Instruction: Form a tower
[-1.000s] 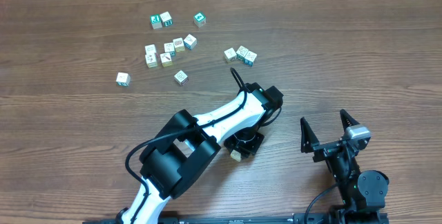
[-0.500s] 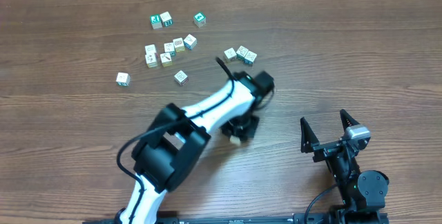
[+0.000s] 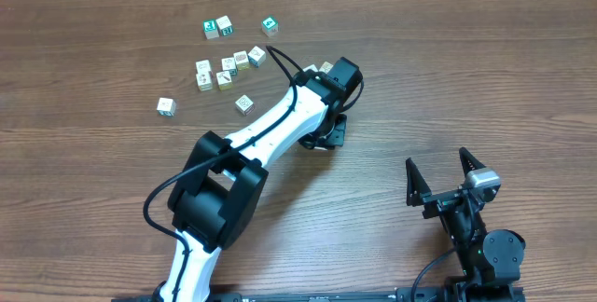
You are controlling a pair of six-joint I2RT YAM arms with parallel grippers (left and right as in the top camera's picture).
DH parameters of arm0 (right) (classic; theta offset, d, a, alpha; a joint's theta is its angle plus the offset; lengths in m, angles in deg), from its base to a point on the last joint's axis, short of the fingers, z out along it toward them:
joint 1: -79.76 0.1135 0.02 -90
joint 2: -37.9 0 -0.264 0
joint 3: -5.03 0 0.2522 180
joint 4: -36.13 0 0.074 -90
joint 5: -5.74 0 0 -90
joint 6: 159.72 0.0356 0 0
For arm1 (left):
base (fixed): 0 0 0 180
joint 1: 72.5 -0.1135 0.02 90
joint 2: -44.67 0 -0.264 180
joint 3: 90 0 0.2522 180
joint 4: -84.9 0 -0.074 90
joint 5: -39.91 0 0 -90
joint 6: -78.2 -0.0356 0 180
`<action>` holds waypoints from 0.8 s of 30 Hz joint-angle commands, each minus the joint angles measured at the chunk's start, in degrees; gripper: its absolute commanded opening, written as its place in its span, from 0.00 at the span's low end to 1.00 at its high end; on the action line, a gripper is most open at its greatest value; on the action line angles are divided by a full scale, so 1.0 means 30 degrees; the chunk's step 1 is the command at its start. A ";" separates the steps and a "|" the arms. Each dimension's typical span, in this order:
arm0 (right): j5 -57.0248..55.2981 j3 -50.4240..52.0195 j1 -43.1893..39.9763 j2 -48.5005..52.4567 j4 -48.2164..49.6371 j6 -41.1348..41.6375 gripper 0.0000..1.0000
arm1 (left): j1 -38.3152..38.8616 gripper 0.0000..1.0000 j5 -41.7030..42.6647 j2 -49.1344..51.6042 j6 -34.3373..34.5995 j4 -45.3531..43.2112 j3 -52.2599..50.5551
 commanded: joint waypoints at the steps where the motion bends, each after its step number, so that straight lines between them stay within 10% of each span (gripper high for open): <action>1: -0.0044 0.0204 0.0000 -0.0182 0.0073 -0.0080 1.00 | 0.0335 0.27 -0.0605 0.0117 0.0525 0.0393 0.0306; 24: -0.0044 0.0204 0.0000 -0.0182 0.0073 -0.0080 1.00 | -0.1086 0.35 -0.2259 0.0124 0.2805 0.4765 0.0073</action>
